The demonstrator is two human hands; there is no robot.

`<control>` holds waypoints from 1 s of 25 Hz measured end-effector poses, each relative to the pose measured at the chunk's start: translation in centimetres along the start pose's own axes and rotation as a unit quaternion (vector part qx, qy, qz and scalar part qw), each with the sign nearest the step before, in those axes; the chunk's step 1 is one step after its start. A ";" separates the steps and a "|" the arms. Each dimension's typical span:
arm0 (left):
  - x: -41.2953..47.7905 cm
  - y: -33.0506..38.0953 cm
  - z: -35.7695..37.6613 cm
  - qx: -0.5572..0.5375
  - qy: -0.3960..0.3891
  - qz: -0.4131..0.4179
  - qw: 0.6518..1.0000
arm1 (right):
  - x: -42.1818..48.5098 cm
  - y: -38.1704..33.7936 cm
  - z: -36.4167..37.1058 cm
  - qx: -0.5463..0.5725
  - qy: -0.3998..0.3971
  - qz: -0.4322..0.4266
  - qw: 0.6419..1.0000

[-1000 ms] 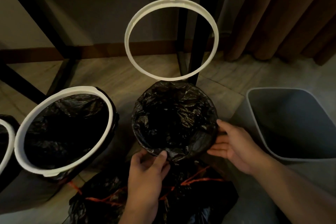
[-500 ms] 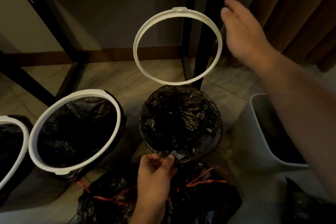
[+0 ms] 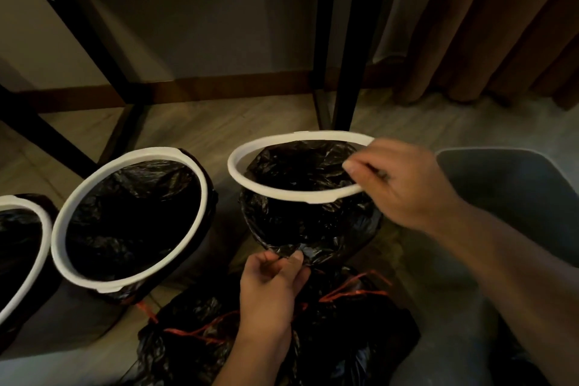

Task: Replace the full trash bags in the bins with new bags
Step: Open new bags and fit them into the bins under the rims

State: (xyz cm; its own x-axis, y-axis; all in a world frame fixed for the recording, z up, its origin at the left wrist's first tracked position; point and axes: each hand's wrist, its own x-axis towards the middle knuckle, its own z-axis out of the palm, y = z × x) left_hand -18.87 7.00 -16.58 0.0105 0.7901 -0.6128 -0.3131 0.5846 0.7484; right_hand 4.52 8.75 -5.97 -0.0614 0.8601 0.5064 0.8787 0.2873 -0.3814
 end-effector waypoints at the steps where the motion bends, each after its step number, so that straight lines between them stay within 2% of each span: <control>1: 0.0 0.0 0.0 0.002 0.000 0.004 1.000 | -0.8 0.0 0.7 -0.003 0.013 -0.010 1.000; 5: -0.2 0.4 0.1 0.003 -0.006 0.005 1.000 | -2.9 0.3 3.4 0.006 0.011 -0.046 0.999; 11: -0.5 1.7 -1.3 -0.064 -0.043 -0.026 0.997 | -7.1 0.8 6.6 0.014 -0.059 -0.033 0.998; 13: -0.2 2.3 -1.6 -0.041 -0.025 -0.013 0.999 | -7.9 1.1 6.8 0.038 -0.045 0.009 0.998; 15: 0.2 2.5 -1.6 0.005 -0.020 0.008 1.000 | -8.5 1.9 6.6 0.069 -0.025 0.118 0.990; 17: 0.5 2.4 -1.7 0.020 -0.022 0.021 0.999 | -9.1 2.7 6.2 0.123 -0.023 0.237 0.963; 18: 0.6 2.3 -1.7 0.018 -0.024 0.025 0.999 | -9.4 3.1 6.1 0.149 -0.026 0.269 0.951; 25: 1.4 1.6 -2.0 0.057 -0.011 0.059 0.997 | -10.9 3.5 6.8 0.180 -0.045 0.267 0.946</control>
State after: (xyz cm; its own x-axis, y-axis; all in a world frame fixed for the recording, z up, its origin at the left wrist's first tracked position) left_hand -21.28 8.64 -16.72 0.0018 0.8582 -0.5132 -0.2036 0.5028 0.8401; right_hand 5.09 3.30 -18.09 0.2909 0.9508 0.1064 0.5792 -0.0866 -0.8106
